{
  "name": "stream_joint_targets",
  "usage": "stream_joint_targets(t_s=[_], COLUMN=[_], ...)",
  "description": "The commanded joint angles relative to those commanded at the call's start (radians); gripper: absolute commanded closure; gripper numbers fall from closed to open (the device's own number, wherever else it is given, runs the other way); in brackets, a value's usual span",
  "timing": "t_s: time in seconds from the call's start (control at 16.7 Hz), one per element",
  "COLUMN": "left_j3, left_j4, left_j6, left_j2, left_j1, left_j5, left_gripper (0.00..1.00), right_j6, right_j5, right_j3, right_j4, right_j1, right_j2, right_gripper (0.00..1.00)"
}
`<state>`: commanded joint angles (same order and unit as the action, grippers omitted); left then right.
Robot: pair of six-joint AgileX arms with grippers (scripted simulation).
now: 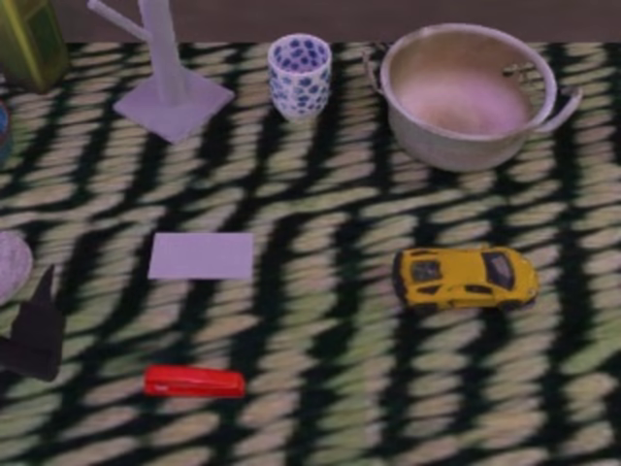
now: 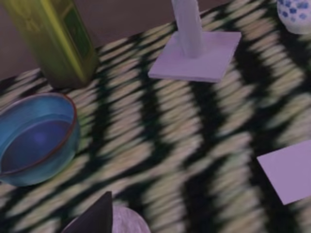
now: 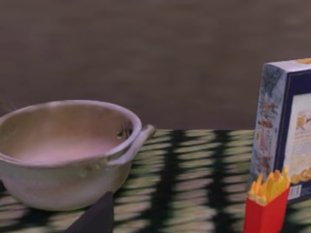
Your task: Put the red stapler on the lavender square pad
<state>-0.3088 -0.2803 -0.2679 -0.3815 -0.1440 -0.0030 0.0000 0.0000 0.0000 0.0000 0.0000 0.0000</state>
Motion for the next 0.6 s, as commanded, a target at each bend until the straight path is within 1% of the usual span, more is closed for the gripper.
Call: stream_joint_targets(t_s=[0.42, 0.6], left_j3=[-0.442, -0.612], left_j4=[-0.433, -0.596], left_j6=[-0.405, -0.559], left_j2=[-0.697, -0.936], left_j1=[-0.218, -0.303], left_j5=[-0.003, -0.002], left_gripper=[0.00, 0.00], right_j6=[0.000, 0.000], right_j5=[0.000, 0.000], right_j3=[0.000, 0.000], right_j4=[0.000, 0.000], right_j1=[0.000, 0.000], right_j2=[0.000, 0.000], right_gripper=[0.00, 0.00])
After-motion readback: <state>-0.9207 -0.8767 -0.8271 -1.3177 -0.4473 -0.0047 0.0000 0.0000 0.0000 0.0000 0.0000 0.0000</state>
